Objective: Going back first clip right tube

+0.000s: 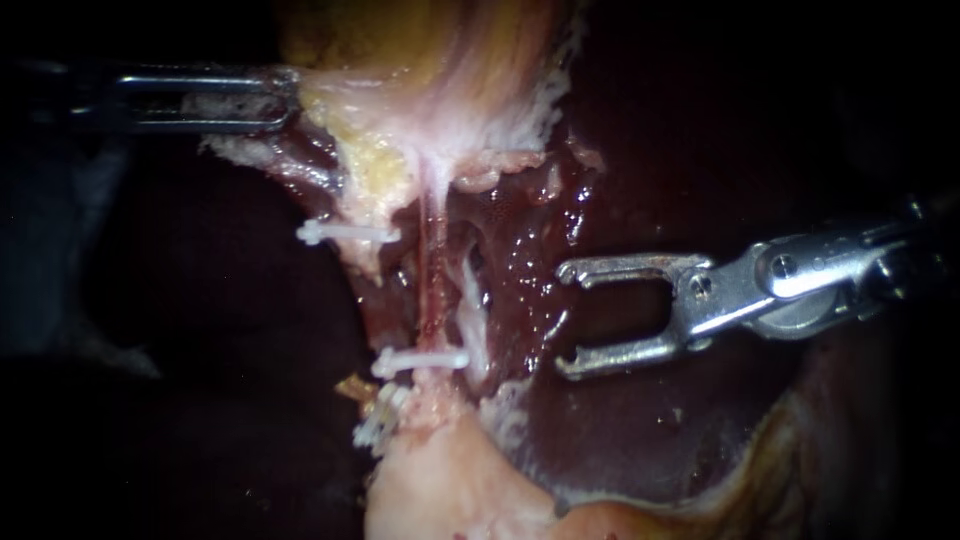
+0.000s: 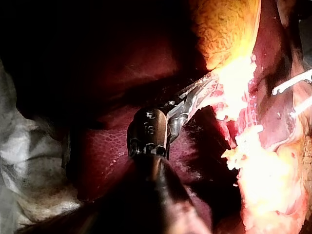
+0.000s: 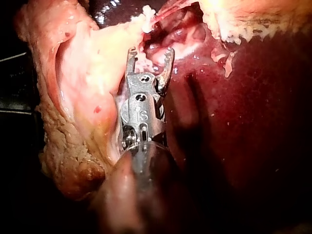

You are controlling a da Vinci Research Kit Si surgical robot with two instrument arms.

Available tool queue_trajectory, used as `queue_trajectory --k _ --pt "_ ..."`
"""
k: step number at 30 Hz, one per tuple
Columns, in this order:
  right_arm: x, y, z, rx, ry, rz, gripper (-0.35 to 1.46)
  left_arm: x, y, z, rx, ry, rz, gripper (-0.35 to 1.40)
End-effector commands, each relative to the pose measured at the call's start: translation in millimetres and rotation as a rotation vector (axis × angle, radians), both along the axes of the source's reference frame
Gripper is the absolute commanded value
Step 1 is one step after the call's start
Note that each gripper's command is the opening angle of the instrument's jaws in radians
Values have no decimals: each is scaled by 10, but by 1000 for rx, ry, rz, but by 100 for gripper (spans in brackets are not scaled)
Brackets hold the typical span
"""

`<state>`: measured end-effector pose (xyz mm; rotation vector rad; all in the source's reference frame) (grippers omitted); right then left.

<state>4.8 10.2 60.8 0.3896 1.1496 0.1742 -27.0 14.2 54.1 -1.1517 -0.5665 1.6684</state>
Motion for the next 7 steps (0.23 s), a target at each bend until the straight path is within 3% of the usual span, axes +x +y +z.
queue_trajectory --k 1,7 --pt "0 0 0 0 0 0 50 0 -1 1 0 -1 3 -35" --pt "0 0 0 0 0 0 50 0 -1 1 0 -1 3 -35"
